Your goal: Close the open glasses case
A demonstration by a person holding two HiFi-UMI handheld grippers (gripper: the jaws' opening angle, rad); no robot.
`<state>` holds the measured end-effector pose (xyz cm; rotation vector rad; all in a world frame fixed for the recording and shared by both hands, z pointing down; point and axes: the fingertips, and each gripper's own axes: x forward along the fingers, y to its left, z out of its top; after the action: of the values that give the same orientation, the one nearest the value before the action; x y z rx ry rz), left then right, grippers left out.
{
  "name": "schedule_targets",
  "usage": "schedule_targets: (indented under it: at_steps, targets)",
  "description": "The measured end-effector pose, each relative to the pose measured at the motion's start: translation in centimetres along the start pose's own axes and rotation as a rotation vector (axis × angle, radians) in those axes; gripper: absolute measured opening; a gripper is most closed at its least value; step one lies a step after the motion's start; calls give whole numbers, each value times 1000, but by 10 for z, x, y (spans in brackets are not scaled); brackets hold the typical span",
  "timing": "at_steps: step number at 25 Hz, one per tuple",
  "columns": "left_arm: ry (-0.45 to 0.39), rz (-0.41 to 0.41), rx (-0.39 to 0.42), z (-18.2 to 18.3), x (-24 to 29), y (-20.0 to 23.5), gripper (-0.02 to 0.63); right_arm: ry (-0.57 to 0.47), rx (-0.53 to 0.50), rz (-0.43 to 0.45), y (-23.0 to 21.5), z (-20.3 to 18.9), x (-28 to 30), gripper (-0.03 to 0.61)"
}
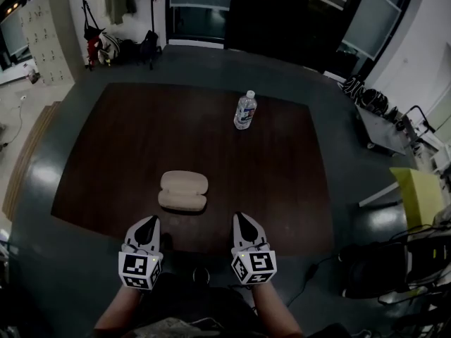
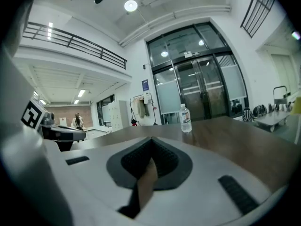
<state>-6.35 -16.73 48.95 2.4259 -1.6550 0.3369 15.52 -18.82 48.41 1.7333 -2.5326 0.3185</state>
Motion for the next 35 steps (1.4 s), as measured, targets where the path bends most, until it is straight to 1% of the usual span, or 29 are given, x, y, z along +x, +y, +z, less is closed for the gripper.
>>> schedule_targets:
  at_steps: [2, 4, 8, 11, 15, 19, 23, 26, 29, 35]
  targets:
    - [13, 0, 0, -2, 8, 1, 8, 3, 30, 46, 2, 0, 12, -11]
    - [33, -6, -5, -5, 13, 2, 9, 10, 57, 68, 3, 1, 21, -11]
    - [62, -19, -4, -6, 22, 9, 9, 51, 36, 80, 6, -1, 39, -11]
    - [81, -37, -15, -9, 38, 19, 9, 70, 27, 68, 5, -4, 55, -11]
    - [133, -87, -35, -24, 64, 32, 9, 105, 24, 24, 1, -12, 77, -11]
    - [184, -135, 7, -38, 92, 37, 9, 124, 16, -9, -8, -12, 100, -11]
    - [236, -171, 12, -51, 107, 39, 9, 125, 21, -28, -13, -10, 120, -11]
    - [261, -193, 21, -59, 111, 36, 9, 133, 23, -32, -15, -13, 129, -11]
    - [277, -203, 11, -65, 111, 35, 9, 148, 27, -27, -15, -17, 136, -11]
    - [310, -203, -4, -80, 105, 33, 9, 190, 29, 10, -8, -26, 140, -11]
